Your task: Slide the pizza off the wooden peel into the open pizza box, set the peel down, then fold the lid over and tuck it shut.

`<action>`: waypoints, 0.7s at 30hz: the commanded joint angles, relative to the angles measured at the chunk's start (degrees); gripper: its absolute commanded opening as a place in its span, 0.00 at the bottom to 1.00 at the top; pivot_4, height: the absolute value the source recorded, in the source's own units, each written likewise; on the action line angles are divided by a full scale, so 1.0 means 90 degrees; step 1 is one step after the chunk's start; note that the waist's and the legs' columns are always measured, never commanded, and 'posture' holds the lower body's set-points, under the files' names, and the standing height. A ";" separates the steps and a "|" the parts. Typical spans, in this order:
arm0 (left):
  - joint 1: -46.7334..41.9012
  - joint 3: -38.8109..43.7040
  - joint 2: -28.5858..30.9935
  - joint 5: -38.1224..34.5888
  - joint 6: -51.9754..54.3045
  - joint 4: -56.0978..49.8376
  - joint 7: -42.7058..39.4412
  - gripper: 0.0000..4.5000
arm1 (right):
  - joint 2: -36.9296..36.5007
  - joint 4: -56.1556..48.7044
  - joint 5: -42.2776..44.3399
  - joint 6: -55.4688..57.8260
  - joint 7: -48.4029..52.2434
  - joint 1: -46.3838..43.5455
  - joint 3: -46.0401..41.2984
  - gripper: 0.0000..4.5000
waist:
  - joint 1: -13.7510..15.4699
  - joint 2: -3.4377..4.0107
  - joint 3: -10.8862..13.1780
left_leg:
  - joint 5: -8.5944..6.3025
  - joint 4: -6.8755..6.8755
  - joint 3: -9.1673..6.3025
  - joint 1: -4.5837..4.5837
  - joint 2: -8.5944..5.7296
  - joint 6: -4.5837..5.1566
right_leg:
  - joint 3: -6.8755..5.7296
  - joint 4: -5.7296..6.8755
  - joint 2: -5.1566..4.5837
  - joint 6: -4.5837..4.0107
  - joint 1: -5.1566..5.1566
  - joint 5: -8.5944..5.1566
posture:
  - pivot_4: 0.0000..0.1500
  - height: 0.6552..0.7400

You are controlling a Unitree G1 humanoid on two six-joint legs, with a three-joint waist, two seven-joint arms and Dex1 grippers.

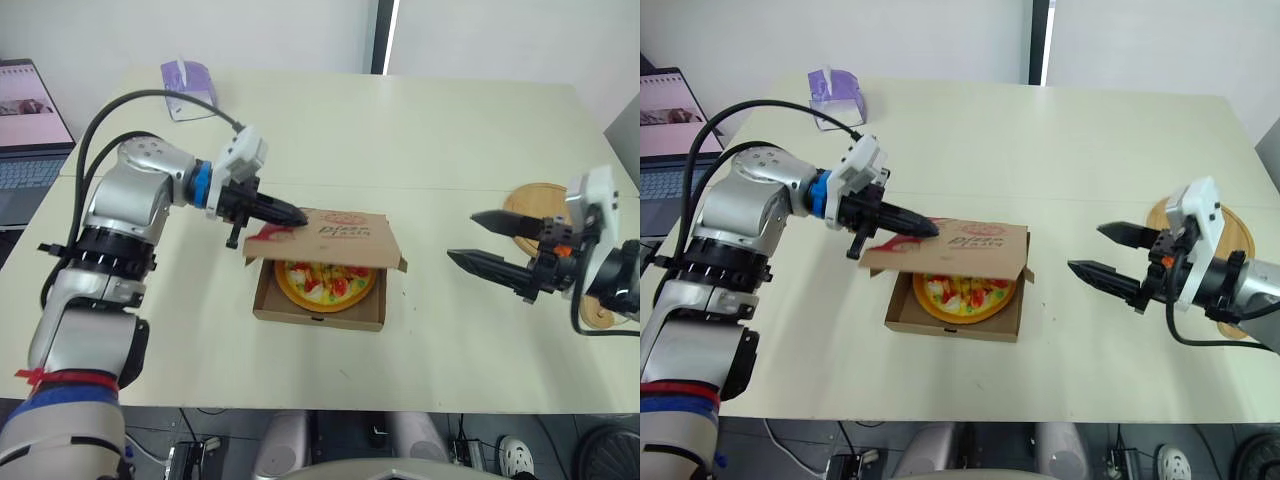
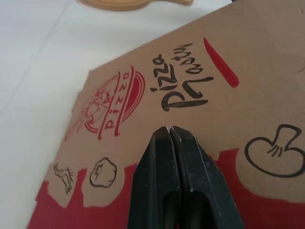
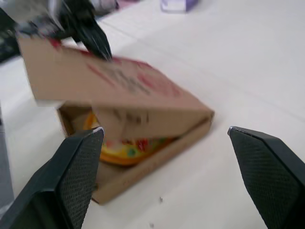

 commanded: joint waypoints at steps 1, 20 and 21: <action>0.0157 0.0206 0.0067 -0.0079 0.0151 -0.0487 -0.0066 0.00 | 0.0074 -0.0201 0.0571 0.0013 -0.0250 -0.0292 0.0170 1.00 | 0.0006 0.0000 0.0000 | 0.0000 0.0001 -0.0001 -0.0001 0.0001 0.0000 | -0.0002 -0.0001 0.0000 0.0000 0.0000 0.0000 | 1.00 0.82; 0.0569 0.0371 -0.0007 0.0023 0.0158 -0.0984 0.0198 0.00 | -0.0059 -0.1071 -0.2413 -0.1021 0.0263 -0.0990 0.3424 1.00 | 0.0012 -0.0001 -0.0001 | 0.0000 0.0013 -0.0001 -0.0012 -0.0005 0.0000 | -0.0007 -0.0001 -0.0004 0.0002 -0.0003 0.0002 | 1.00 0.82; 0.0580 0.0374 -0.0008 0.0016 0.0169 -0.1011 0.0202 0.00 | -0.0052 -0.1035 -0.2618 -0.1105 0.0301 -0.1000 0.3530 1.00 | 0.0012 -0.0001 -0.0001 | 0.0000 0.0013 -0.0001 -0.0012 -0.0005 0.0000 | -0.0006 0.0000 -0.0004 0.0002 -0.0003 0.0002 | 1.00 0.82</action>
